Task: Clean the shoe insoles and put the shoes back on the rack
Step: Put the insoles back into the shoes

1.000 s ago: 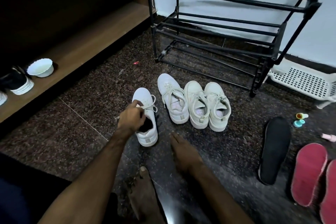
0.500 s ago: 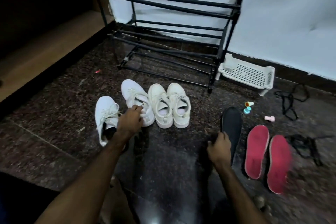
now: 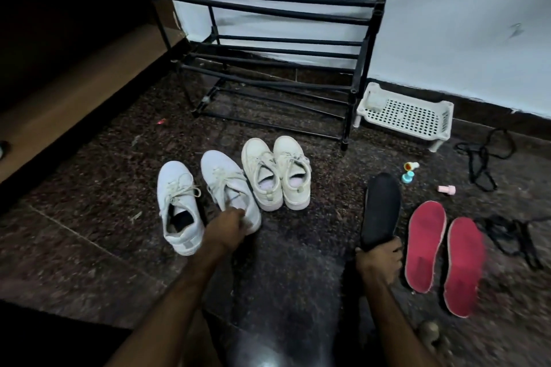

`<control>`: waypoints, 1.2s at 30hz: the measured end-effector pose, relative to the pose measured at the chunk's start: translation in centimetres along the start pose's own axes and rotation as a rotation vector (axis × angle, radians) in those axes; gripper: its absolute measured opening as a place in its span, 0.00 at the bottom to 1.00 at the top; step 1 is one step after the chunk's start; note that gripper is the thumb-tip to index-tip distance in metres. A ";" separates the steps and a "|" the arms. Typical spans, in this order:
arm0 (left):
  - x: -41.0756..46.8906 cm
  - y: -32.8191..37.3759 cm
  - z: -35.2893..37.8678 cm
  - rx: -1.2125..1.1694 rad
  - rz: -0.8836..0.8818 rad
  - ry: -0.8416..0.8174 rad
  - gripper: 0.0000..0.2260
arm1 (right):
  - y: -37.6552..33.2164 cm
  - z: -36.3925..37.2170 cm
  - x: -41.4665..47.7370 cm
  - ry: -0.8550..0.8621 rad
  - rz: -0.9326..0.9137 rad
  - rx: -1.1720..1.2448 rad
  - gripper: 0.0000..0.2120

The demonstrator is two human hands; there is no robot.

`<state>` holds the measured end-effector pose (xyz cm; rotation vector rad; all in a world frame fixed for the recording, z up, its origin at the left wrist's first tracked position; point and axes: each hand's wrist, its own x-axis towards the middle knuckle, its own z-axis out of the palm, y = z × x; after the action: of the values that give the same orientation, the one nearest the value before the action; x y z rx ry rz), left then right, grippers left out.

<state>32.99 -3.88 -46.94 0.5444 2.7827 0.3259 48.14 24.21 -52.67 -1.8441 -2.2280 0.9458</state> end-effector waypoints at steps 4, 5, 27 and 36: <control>-3.0 1.3 -0.5 -0.029 -0.007 -0.060 0.22 | 0.3 0.5 0.7 -0.091 -0.001 0.200 0.30; -3.4 1.3 -0.8 -0.047 -0.039 -0.040 0.22 | 0.3 0.6 0.7 -0.130 -0.014 0.180 0.26; 3.9 -0.2 1.0 0.412 -0.204 0.024 0.12 | -7.5 4.5 -14.0 -0.329 -1.544 -0.071 0.20; 1.3 -1.1 0.3 0.312 0.041 0.151 0.07 | -8.5 6.7 -14.4 -0.297 -1.372 -0.502 0.30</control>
<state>31.57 -4.28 -47.80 0.6734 2.9924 -0.0653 41.59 7.76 -49.30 0.1340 -3.1330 0.3527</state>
